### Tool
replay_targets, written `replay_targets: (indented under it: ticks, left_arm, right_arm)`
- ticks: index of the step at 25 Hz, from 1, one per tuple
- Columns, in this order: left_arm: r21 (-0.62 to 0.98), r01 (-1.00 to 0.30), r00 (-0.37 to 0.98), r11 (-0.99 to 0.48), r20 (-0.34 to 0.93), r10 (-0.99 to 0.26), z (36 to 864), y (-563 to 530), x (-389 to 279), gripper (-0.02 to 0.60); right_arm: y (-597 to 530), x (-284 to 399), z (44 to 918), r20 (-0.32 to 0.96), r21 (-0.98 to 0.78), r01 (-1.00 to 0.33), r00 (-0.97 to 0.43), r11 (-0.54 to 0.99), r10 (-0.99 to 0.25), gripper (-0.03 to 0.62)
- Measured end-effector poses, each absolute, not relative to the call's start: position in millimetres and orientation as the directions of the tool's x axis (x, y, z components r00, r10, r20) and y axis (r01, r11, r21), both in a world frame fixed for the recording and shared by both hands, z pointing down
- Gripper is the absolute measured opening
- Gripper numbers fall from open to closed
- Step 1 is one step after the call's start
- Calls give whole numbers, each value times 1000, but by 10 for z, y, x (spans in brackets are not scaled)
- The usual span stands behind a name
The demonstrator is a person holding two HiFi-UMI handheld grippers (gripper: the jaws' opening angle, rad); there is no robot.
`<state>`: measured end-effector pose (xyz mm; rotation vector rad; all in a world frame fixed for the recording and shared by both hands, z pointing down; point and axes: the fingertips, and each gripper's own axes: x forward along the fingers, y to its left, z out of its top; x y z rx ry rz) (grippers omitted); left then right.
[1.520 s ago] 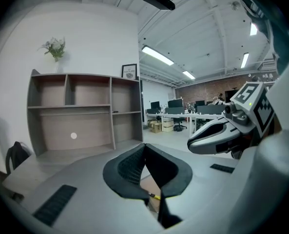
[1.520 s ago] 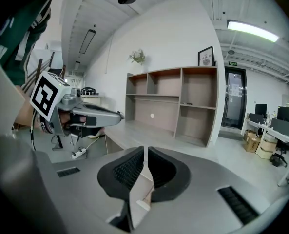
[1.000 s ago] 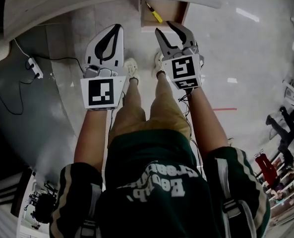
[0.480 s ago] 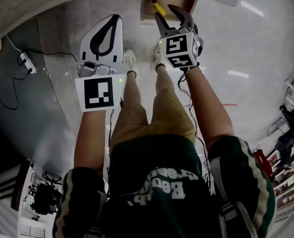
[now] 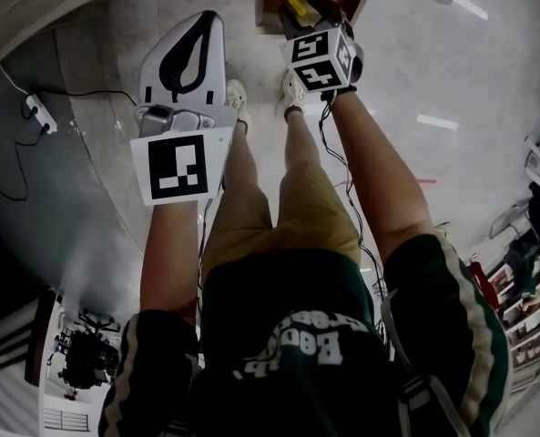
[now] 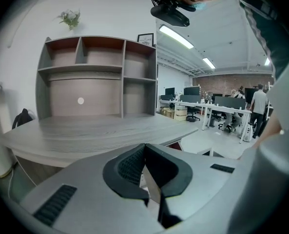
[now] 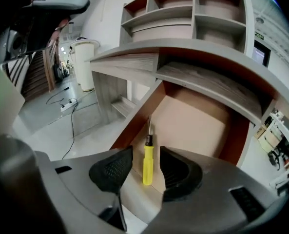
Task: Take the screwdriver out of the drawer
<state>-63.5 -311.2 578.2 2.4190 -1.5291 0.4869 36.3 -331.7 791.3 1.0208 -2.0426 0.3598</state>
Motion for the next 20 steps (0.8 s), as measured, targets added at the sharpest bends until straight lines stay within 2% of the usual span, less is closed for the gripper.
replay_targets:
  ticks: [20]
  left_arm:
    - [75,-915,389,-396,421,-819,6001,-3069,-875,18]
  right_arm:
    - [-3513,262,8378,807,118,-785,-281,608,-520,179]
